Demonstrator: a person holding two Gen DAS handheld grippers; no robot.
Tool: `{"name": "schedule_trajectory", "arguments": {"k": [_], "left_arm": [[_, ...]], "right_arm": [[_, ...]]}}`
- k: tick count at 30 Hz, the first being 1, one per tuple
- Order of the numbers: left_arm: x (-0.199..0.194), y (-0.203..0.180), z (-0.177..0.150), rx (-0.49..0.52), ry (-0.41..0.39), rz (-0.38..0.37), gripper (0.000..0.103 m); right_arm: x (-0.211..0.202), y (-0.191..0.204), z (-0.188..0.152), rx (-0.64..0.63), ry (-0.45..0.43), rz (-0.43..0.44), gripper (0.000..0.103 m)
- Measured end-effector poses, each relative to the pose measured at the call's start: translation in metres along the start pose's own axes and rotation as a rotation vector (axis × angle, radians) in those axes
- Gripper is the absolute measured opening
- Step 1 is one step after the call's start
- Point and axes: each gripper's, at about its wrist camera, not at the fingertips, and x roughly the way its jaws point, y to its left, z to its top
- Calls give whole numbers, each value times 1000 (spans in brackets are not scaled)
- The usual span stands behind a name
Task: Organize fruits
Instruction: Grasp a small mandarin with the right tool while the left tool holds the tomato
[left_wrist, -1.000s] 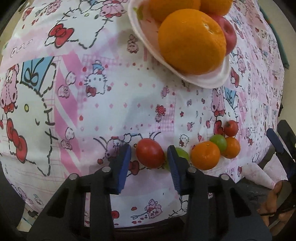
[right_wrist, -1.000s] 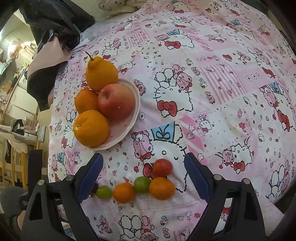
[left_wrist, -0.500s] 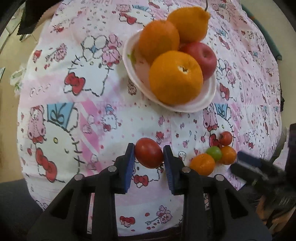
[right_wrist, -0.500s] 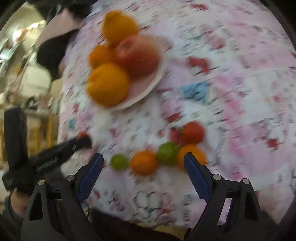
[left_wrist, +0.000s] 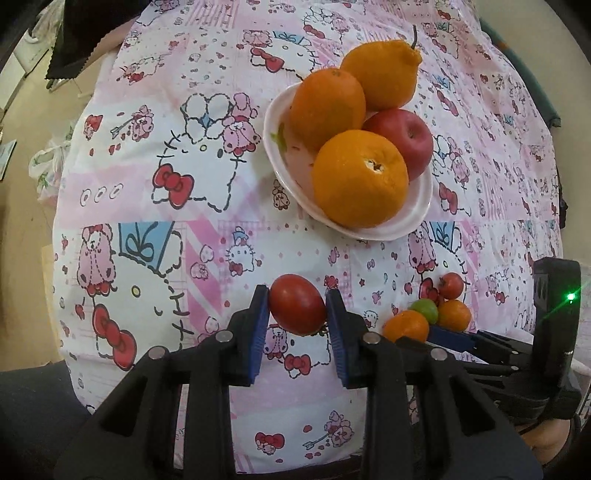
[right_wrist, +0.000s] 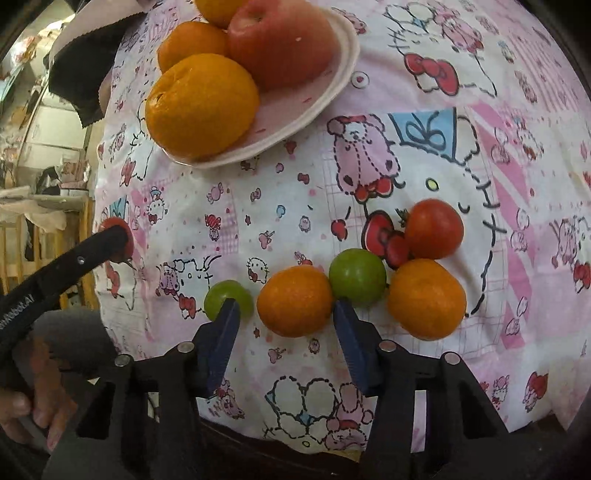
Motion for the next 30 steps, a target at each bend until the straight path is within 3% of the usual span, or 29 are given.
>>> {"name": "schedule_trajectory", "arguments": {"k": [2, 5, 10, 11, 12, 15, 17, 22, 24, 25, 28, 30], "left_arm": [[-1, 4, 0, -7, -3, 7, 27], [-1, 10, 0, -22, -2, 13, 27], [-4, 16, 1, -42, -17, 18, 27], [-5, 17, 2, -46, -20, 18, 27], [-6, 18, 2, -50, -22, 17, 27], [-7, 20, 4, -53, -31, 14, 27], [-7, 20, 3, -57, -35, 22, 27], [-6, 20, 4, -64, -31, 18, 27], [-7, 18, 4, -57, -36, 18, 27], [-8, 17, 4, -56, -38, 18, 27], [-8, 17, 5, -55, -41, 19, 27], [-7, 19, 5, -58, -39, 21, 27]], "right_arm": [[-2, 3, 1, -24, -15, -29, 42], [-7, 1, -1, -35, -32, -23, 40], [-33, 0, -2, -35, -104, 81, 35], [-39, 0, -2, -36, -130, 103, 16], [-46, 1, -2, -35, -154, 135, 5], [-60, 2, 1, -37, -215, 120, 5], [-54, 0, 2, -25, -193, 104, 5], [-37, 3, 2, -33, -135, 38, 22], [-38, 4, 7, -35, -149, -4, 57], [-41, 3, 11, -35, -166, -16, 62], [-50, -1, 27, -63, -205, -102, 65], [-47, -10, 39, -45, -186, -129, 65]]}}
